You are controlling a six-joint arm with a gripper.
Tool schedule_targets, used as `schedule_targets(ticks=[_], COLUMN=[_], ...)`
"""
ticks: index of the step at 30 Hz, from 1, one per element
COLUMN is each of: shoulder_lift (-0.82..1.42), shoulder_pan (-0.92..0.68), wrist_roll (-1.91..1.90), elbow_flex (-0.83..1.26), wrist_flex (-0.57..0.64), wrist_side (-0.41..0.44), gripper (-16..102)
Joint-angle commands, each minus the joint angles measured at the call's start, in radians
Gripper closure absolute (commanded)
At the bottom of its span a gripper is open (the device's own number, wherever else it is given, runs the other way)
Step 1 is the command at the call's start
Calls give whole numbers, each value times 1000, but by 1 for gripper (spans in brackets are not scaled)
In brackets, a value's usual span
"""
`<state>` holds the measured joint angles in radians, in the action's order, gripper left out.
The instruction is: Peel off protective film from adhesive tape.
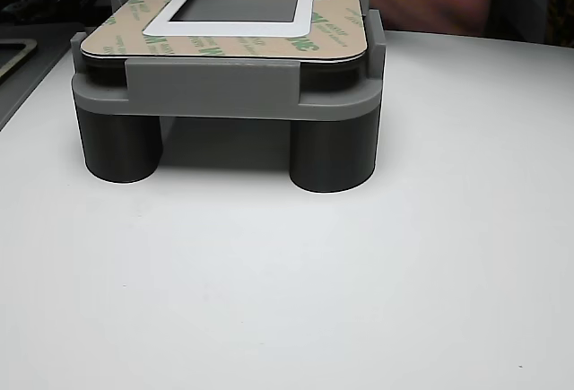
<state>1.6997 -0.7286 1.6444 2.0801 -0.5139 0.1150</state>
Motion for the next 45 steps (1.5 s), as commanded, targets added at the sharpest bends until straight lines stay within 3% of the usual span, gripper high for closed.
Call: schedule_targets(ticks=[1,45], shoulder_lift=[15,-20], shoulder_pan=[-2,-32], wrist_roll=[-5,-23], elbow_flex=[-34,-91], wrist_flex=[6,-28], wrist_side=[-2,20], gripper=[96,96])
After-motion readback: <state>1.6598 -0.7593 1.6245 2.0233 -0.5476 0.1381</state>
